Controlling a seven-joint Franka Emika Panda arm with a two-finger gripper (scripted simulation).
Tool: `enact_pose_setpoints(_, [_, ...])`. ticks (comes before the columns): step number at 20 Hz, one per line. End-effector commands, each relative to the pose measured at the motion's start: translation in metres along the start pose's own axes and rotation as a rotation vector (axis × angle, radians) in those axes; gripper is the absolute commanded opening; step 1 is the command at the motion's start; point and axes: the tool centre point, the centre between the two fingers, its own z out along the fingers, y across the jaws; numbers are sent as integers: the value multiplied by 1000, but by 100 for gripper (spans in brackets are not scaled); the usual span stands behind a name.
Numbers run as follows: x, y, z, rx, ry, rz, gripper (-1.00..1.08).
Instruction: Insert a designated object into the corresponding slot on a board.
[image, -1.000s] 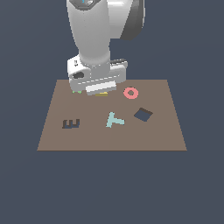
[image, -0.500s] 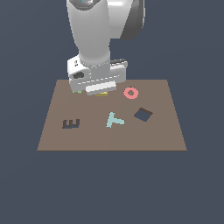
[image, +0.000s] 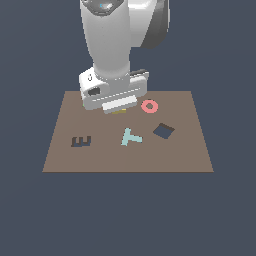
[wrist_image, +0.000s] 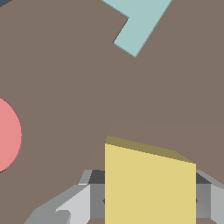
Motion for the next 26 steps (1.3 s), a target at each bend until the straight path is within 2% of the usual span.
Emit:
enact_pose_setpoints(1, [11, -4, -1, 0, 1, -48, -100])
enact_pose_setpoints(7, [51, -23, -3, -1, 1, -230, -100])
enact_pose_setpoints(15, [107, -71, -7, -1, 1, -528, -100])
enact_pose_setpoints(21, [129, -102, -9, -1, 0, -682, -100])
enact_pose_setpoints(26, [136, -115, -9, -1, 0, -743, -100])
